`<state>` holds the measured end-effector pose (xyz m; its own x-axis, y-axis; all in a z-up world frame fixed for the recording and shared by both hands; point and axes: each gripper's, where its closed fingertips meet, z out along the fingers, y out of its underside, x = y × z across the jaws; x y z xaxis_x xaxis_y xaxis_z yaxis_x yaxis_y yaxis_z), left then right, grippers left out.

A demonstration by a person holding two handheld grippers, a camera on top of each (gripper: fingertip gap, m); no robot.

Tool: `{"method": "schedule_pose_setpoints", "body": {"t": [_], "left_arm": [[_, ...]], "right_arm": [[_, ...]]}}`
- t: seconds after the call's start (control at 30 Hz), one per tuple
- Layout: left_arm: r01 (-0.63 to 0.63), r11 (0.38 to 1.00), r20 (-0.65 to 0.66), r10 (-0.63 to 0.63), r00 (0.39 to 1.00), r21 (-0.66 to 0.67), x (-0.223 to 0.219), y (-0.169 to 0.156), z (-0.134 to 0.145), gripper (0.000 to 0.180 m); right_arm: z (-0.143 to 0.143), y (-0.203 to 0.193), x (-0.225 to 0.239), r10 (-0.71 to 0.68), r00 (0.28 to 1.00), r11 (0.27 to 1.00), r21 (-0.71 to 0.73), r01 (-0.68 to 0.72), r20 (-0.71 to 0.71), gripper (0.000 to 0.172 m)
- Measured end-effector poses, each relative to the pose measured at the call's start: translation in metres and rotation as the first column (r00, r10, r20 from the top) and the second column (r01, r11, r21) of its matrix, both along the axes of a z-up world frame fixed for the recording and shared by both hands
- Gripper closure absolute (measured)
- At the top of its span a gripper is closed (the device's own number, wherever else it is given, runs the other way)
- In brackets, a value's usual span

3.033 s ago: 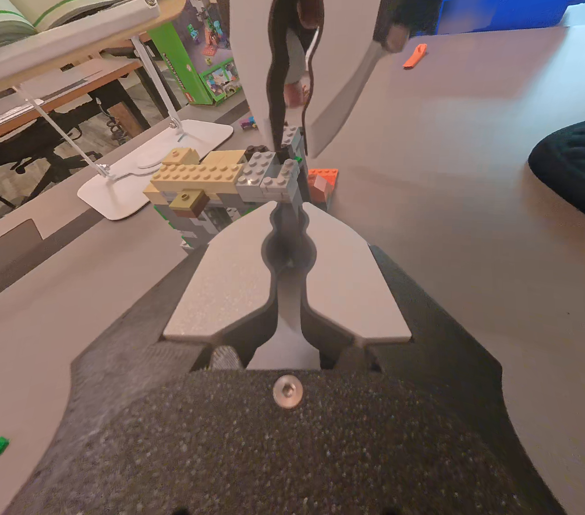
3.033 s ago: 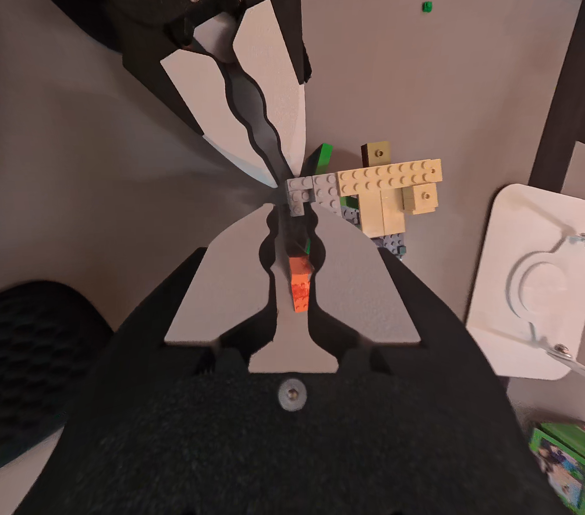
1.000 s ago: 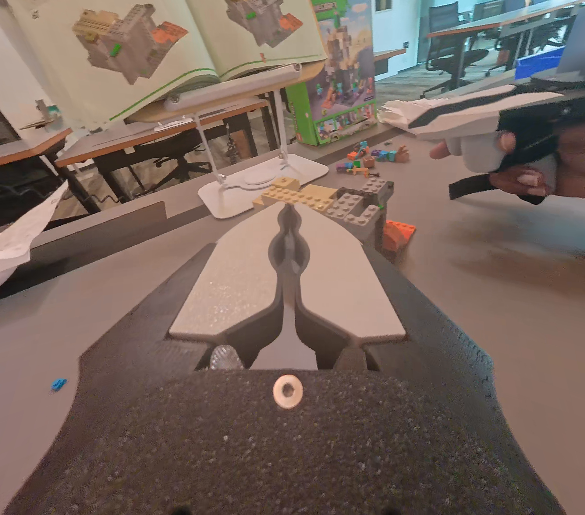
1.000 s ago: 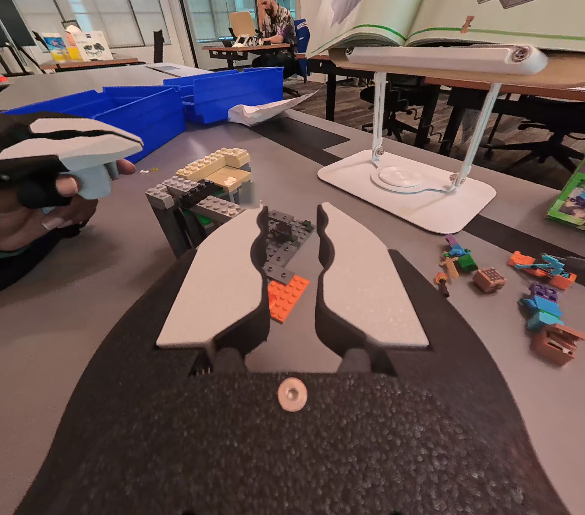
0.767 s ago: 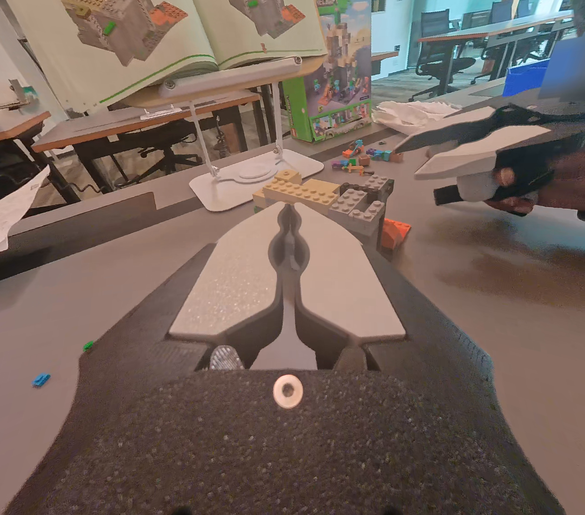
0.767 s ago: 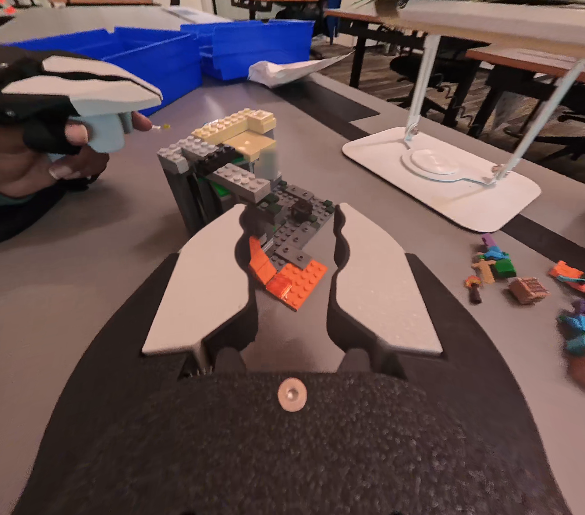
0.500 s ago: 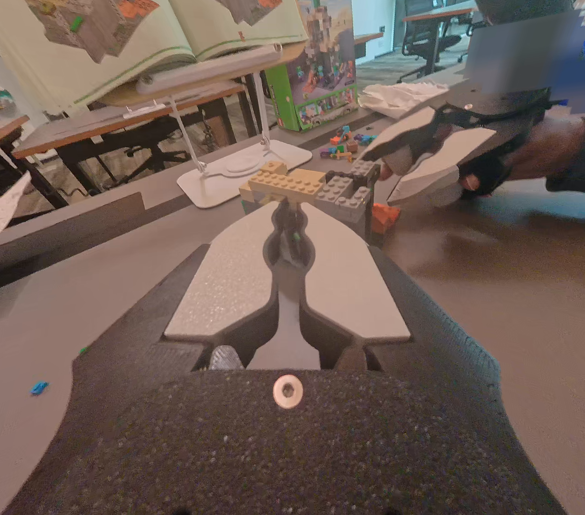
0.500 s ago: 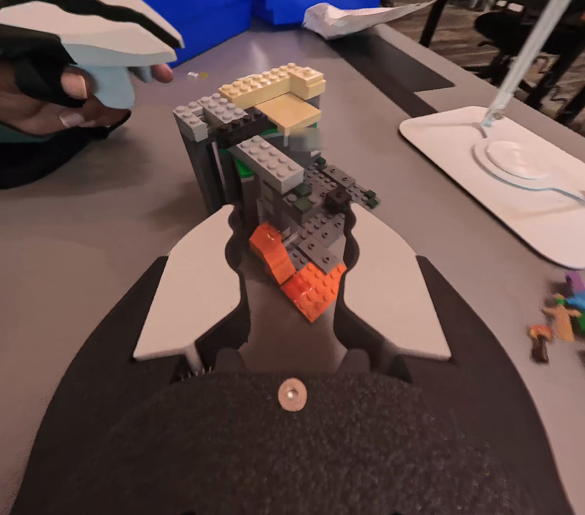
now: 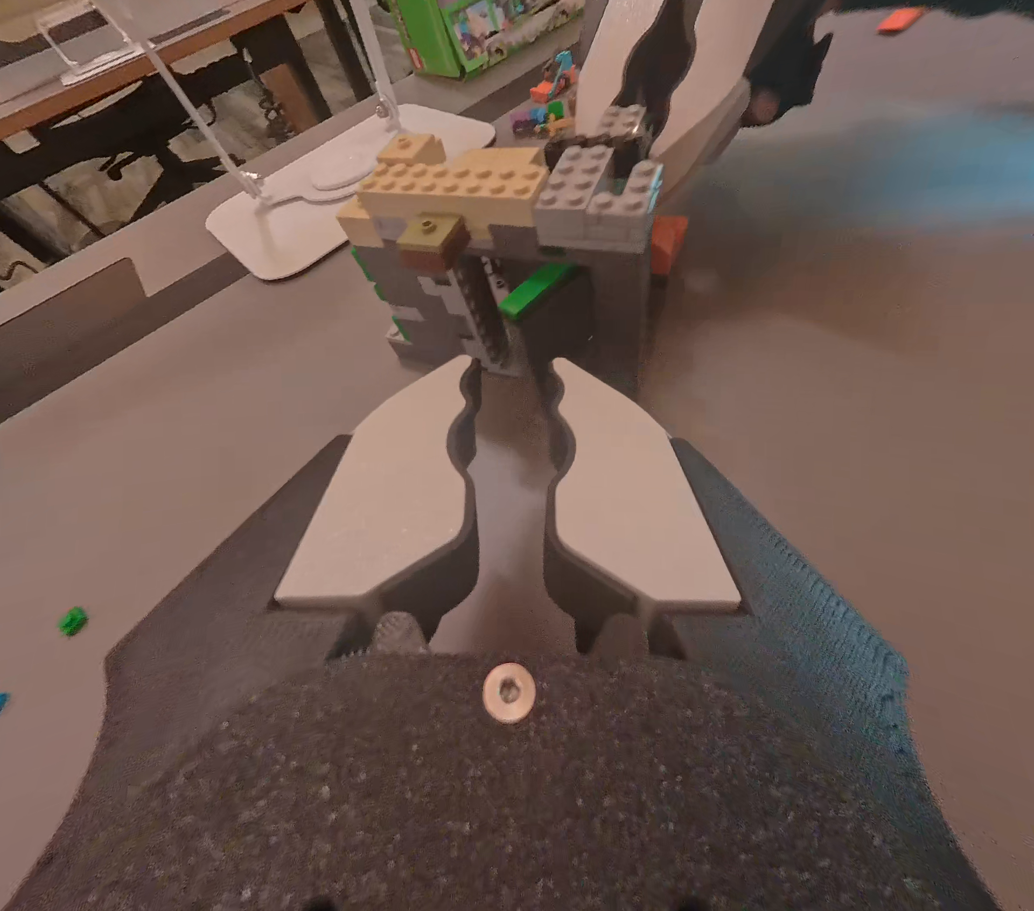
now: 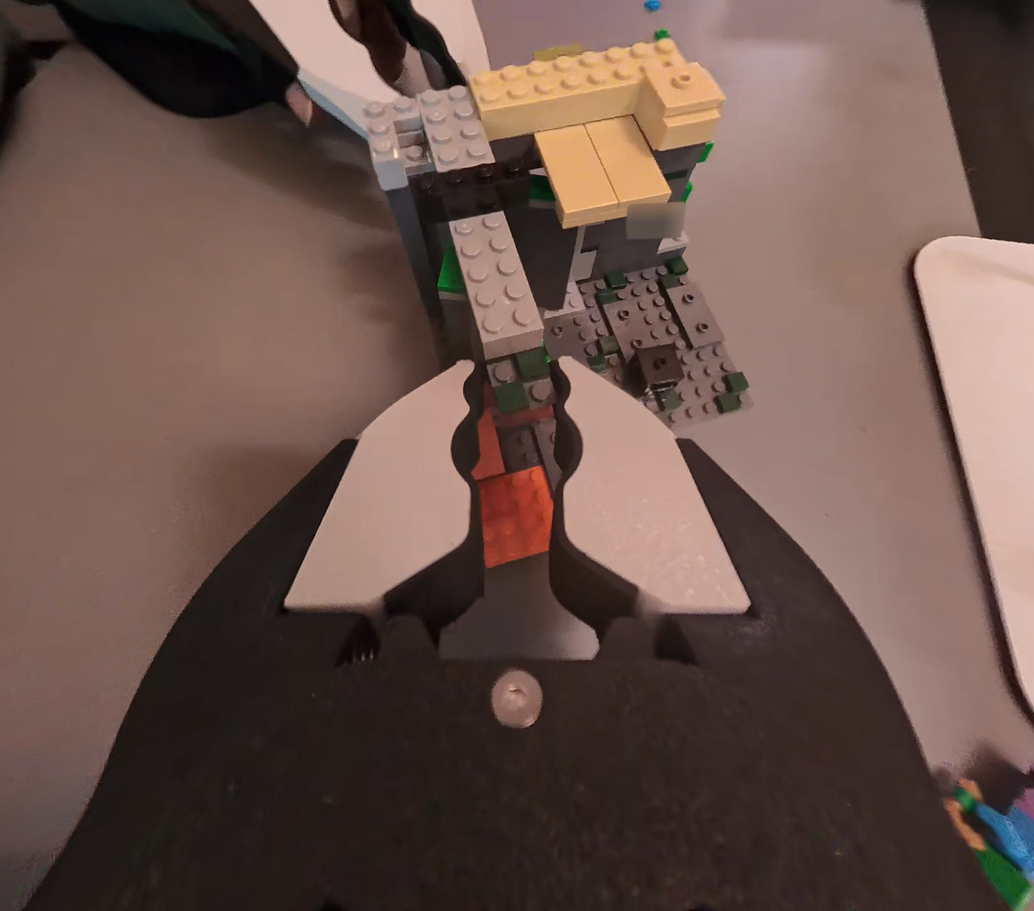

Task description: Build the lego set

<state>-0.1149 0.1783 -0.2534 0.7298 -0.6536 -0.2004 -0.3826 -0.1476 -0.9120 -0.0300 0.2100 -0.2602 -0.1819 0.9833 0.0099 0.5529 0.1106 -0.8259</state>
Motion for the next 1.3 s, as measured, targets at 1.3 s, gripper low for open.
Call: {"method": "schedule_pose_setpoints", "body": {"t": [1.3], "left_arm": [[0.319, 0.947, -0.06, -0.321, 0.945, -0.036, 0.071, -0.031, -0.004, 0.172]], "right_arm": [[-0.002, 0.028, 0.014, 0.091, 0.966, 0.995, 0.011, -0.096, 0.243, 0.139]]}}
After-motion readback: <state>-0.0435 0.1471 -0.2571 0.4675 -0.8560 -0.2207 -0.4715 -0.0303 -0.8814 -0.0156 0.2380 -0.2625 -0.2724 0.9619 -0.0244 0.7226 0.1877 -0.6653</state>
